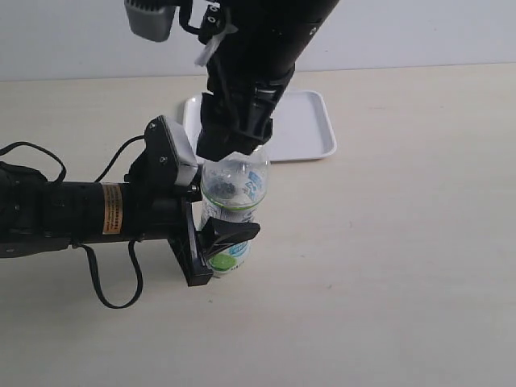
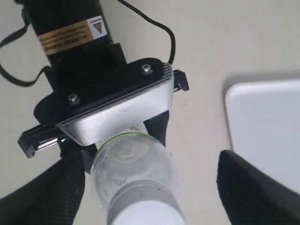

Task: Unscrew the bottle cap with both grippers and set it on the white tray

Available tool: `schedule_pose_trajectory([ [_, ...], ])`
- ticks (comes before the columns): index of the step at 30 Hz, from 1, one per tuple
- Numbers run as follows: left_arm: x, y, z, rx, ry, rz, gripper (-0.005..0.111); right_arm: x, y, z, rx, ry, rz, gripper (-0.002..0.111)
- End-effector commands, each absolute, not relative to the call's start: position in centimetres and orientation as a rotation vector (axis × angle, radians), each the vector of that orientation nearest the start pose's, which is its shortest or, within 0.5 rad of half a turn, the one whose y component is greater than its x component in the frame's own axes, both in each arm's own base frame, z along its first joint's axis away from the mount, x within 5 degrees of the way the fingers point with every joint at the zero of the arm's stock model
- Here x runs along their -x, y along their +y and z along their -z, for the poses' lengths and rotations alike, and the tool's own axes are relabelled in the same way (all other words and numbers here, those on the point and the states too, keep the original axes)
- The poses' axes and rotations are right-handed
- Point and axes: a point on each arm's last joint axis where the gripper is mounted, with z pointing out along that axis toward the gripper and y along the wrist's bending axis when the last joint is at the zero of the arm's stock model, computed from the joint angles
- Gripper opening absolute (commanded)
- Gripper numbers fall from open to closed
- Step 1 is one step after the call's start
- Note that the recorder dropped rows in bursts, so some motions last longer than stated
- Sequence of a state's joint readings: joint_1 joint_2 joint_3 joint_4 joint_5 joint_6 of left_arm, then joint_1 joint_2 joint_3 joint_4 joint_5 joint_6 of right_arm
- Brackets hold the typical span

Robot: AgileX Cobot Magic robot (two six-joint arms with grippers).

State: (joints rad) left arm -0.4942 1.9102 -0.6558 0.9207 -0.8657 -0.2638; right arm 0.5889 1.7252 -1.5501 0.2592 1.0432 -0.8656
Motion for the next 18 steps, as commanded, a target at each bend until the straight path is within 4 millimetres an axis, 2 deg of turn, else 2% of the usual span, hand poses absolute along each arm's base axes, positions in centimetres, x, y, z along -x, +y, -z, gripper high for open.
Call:
schedule_pose_trajectory([
  [1,-24.6,-19.8,-11.8,-1.261,1.635,0.732,0.0,-29.5,22.0,-31.6,1.487,2.282,-0.313,0.074],
  [6,-24.6,-19.8,-11.8,-1.261,1.635,0.732,0.0,-28.8,21.5,-31.9,1.422,2.402,-0.339,0.074],
  [12,-24.6,-19.8,-11.8,-1.263,1.634,0.731,0.0,-28.7,21.2,-32.4,1.286,2.47,-0.343,0.074],
  [18,-24.6,-19.8,-11.8,-1.261,1.64,0.73,0.0,-29.3,20.4,-32.2,1.121,2.555,-0.222,0.074],
])
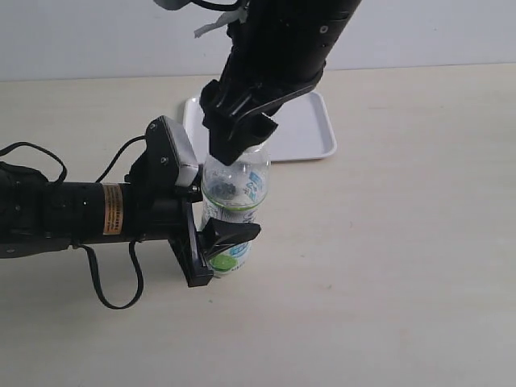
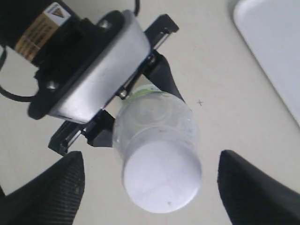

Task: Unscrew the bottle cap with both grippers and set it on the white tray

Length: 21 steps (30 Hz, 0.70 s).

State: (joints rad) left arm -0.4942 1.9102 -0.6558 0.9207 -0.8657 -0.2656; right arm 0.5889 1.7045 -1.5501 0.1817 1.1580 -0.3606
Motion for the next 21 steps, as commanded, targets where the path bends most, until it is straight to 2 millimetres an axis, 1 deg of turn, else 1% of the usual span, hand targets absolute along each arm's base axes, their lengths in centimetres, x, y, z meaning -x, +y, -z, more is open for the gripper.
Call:
schedule_pose_trajectory([
  [1,-24.6,-19.75,-11.74,-1.262,1.642,0.728,0.0,-29.39,20.31,-32.21,1.098,2.565,-0.201,0.074],
  [7,-24.6,-19.75,-11.74,-1.264,1.639,0.727,0.0,-29.42,20.26,-32.21,1.073,2.576,-0.197,0.074],
  [10,-24.6,-19.75,-11.74,-1.264,1.639,0.727,0.0,-29.42,20.26,-32.21,1.073,2.576,-0.197,0.07],
  [15,-24.6,-19.75,-11.74,-1.264,1.639,0.727,0.0,-29.52,20.37,-32.27,1.064,2.562,-0.205,0.056],
  [21,-24.6,-19.75,-11.74,-1.265,1.638,0.726,0.0,-29.41,20.84,-32.38,1.064,2.543,-0.279,0.055],
])
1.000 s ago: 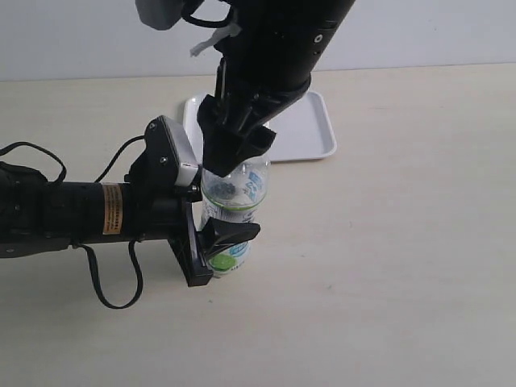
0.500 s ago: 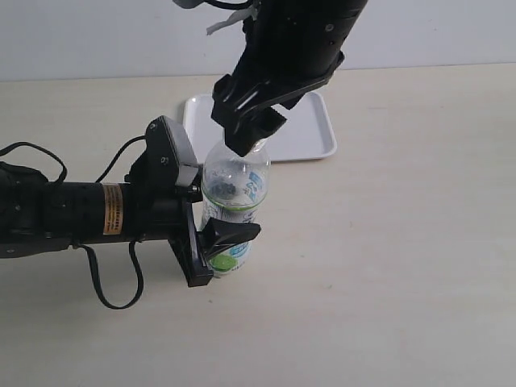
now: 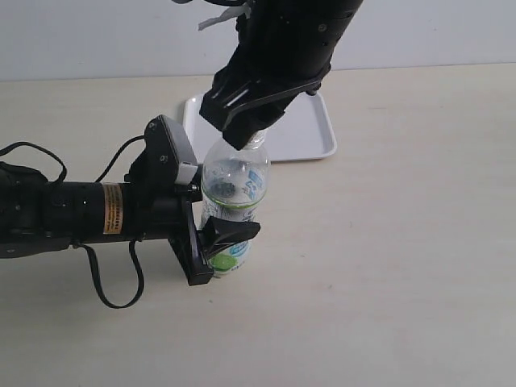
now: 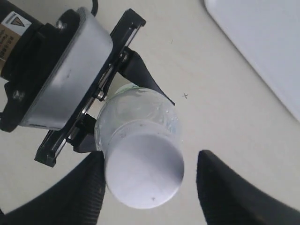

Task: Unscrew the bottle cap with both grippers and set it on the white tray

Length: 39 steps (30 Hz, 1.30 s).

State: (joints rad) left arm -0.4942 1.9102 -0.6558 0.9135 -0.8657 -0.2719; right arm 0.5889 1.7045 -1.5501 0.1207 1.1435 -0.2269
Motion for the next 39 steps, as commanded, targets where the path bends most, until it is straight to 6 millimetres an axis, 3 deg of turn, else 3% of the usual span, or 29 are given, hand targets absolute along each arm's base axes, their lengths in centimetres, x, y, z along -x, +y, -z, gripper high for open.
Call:
schedule_pose_trajectory([
  [1,-24.6,-19.75,-11.74,-1.265,1.638,0.726,0.0,-29.41,20.84,-32.38,1.064,2.543,-0.279,0.055],
  [12,-24.6,-19.75,-11.74,-1.265,1.638,0.726,0.0,-29.06,20.63,-32.22,1.088,2.586,-0.272,0.043],
  [17,-24.6,-19.75,-11.74,-1.265,1.638,0.726,0.0,-29.13,20.67,-32.25,1.083,2.577,-0.273,0.016],
  [18,-24.6,-19.75,-11.74,-1.265,1.638,0.726,0.0,-29.17,20.7,-32.27,1.08,2.572,-0.274,0.001],
  [21,-24.6,-19.75,-11.74,-1.265,1.638,0.726,0.0,-29.12,20.67,-32.25,1.181,2.528,-0.254,0.0],
  [27,-24.61,-19.75,-11.73,-1.262,1.642,0.728,0.0,-29.15,20.68,-32.26,1.773,2.117,-0.12,0.0],
  [32,-24.6,-19.75,-11.75,-1.262,1.641,0.729,0.0,-29.29,20.75,-32.32,2.029,1.838,-0.037,0.0],
  [35,-24.59,-19.76,-11.74,-1.264,1.64,0.73,0.0,-29.36,20.76,-32.34,2.263,1.532,0.05,0.0],
  [39,-24.58,-19.76,-11.74,-1.266,1.639,0.73,0.0,-29.49,20.84,-32.41,2.389,1.3,0.117,0.0],
])
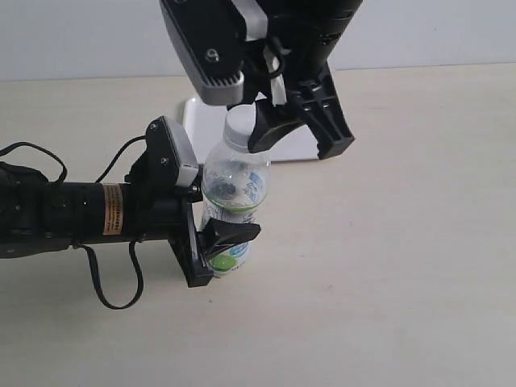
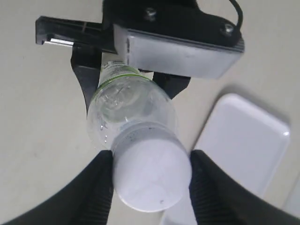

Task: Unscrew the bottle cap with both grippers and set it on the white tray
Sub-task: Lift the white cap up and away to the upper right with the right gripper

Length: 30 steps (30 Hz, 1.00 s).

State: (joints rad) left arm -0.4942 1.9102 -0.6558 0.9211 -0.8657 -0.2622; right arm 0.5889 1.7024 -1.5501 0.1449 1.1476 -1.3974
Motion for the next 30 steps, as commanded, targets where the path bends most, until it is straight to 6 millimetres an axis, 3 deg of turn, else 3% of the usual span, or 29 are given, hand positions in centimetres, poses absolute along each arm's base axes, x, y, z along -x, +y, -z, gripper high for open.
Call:
schedule_pose_trajectory([
  [1,-24.6,-19.8,-11.7,-1.27,1.637,0.731,0.0,-29.5,20.8,-32.4,2.425,1.237,0.135,0.0],
  [5,-24.6,-19.8,-11.7,-1.271,1.638,0.729,0.0,-29.5,20.8,-32.4,2.519,1.051,0.181,0.0],
  [12,-24.6,-19.8,-11.7,-1.273,1.637,0.728,0.0,-29.5,20.7,-32.4,2.605,0.876,0.232,0.0],
  [16,-24.6,-19.8,-11.7,-1.273,1.637,0.728,0.0,-29.3,20.5,-33.0,2.593,0.859,0.248,0.0],
  [22,-24.6,-19.8,-11.7,-1.273,1.637,0.728,0.0,-27.8,19.9,-35.6,2.511,0.842,0.26,0.0],
  [25,-24.6,-19.7,-11.7,-1.265,1.64,0.727,0.0,-26.7,19.3,-37.3,2.434,0.899,0.265,0.0],
  [30,-25.0,-19.7,-11.9,-1.2,1.659,0.72,0.0,-25.5,17.8,-39.9,2.144,1.283,0.271,0.0],
])
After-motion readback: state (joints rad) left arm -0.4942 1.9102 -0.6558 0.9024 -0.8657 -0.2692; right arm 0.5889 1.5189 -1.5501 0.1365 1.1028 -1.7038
